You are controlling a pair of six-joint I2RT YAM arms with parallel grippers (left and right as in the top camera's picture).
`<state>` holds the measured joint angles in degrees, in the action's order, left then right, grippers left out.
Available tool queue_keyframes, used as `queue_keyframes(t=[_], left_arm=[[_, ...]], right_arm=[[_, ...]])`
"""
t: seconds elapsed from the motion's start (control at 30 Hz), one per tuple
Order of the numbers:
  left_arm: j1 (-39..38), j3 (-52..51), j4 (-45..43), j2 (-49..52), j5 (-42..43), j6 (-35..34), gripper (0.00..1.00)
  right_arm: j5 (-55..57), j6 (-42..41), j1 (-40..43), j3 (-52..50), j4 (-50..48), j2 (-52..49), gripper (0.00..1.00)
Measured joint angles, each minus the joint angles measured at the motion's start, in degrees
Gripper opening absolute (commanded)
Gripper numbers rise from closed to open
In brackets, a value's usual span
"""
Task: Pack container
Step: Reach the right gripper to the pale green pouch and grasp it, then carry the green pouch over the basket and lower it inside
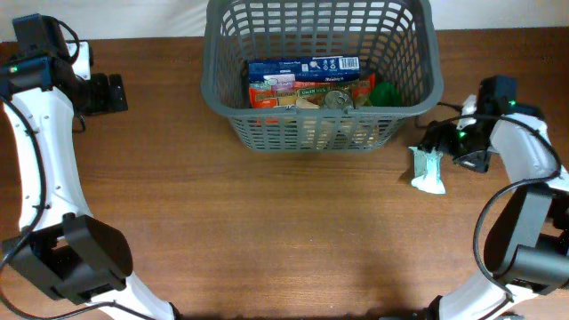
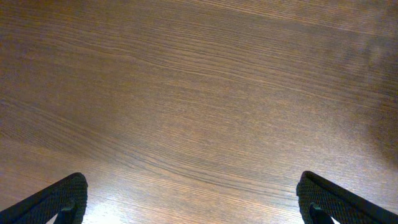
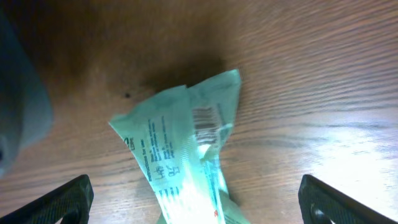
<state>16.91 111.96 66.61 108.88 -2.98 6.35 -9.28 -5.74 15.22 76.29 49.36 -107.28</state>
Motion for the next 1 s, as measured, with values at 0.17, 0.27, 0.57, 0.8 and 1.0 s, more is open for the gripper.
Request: queue_keyframes(t=[0.17,0.27,0.57,0.8,1.0], left_arm=[[0.0,0.0,0.0,0.0,0.0,0.0,0.99],[0.0,0.0,0.0,0.0,0.0,0.0,0.99],[0.0,0.0,0.0,0.0,0.0,0.0,0.99],[0.0,0.0,0.0,0.0,0.0,0.0,0.99],[0.0,0.0,0.0,0.0,0.0,0.0,0.99]], right_arm=[[0.2,0.4,-0.1,-0.9,-0.9,-1.6,0.98],[0.2,0.8,-0.3,-1.0,-1.5,-4.1,0.87],[1.0,1.5,-1.2,-1.5,-2.4,-6.6,0.20],[0.5,1.0,-0.5,-0.8,0.3,-6.6,0.04],[-2.3,1.0,4.0,4.3,7.0,-6.1,0.04]])
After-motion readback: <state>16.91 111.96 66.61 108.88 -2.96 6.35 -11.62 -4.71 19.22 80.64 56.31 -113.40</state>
